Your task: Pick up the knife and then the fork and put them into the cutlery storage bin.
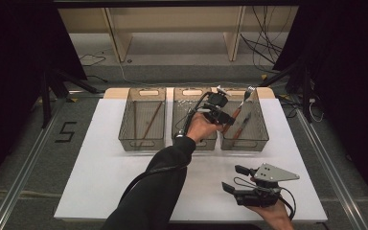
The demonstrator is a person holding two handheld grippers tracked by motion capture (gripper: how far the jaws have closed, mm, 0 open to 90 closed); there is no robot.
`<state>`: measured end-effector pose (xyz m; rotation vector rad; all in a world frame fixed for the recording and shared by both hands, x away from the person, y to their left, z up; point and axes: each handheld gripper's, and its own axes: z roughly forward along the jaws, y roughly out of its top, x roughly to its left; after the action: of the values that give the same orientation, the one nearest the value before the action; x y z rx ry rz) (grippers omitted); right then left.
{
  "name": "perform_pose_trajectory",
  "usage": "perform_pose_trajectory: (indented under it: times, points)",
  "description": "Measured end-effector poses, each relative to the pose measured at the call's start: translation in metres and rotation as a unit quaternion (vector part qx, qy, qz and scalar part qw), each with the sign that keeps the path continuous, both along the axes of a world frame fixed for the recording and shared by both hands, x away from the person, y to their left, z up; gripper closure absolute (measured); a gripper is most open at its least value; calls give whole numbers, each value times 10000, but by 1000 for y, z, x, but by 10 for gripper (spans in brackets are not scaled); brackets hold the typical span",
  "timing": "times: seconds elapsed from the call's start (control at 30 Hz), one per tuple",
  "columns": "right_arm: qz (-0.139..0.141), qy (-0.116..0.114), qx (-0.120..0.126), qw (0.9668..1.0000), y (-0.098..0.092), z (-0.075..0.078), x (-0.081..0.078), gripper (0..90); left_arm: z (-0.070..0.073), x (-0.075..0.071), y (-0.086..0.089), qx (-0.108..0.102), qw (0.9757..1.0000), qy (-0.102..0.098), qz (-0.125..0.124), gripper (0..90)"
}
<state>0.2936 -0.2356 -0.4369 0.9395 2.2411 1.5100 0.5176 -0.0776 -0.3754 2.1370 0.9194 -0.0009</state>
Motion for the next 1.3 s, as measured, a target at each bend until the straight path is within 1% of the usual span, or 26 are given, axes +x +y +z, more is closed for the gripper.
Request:
perform_pose_trajectory:
  times: [0.17,0.27,0.43,0.57,0.73,0.87,1.0,1.03,1.07,1.1,1.13,1.23,1.3]
  points:
    - [-1,-1,5,10000,0,0,0,245,-3,3,-7,-12,10000,9,56,757]
    - [6,-5,4,10000,0,0,0,246,-6,4,-10,18,10000,21,83,758]
    - [13,-11,6,10000,0,0,0,246,-11,7,-15,16,9999,76,154,757]
    - [13,-2,7,10000,-1,1,0,247,-14,7,-18,70,9998,85,142,757]
    - [17,-20,14,10000,-1,1,-1,247,-16,7,-21,80,9998,87,173,756]
    - [17,-18,6,10000,-1,1,-1,247,-19,8,-23,114,9996,107,229,755]
    - [18,-22,12,10000,-1,1,-1,248,-22,7,-24,137,9993,100,335,747]
    - [19,-24,10,10000,-2,1,-1,247,-22,8,-24,145,9992,124,358,739]
    - [10,-23,12,10000,-2,1,-1,247,-22,8,-25,126,9991,162,380,707]
    - [7,-26,20,10000,-2,1,-1,248,-20,8,-25,140,9989,205,393,628]
    - [6,-26,17,10000,-2,1,-1,248,-18,7,-25,149,9989,192,400,567]
    - [13,-20,7,10000,-2,1,-1,248,-11,6,-23,144,9987,197,441,434]
    - [11,-18,3,10000,-2,0,-1,248,-6,5,-21,157,9990,152,398,390]
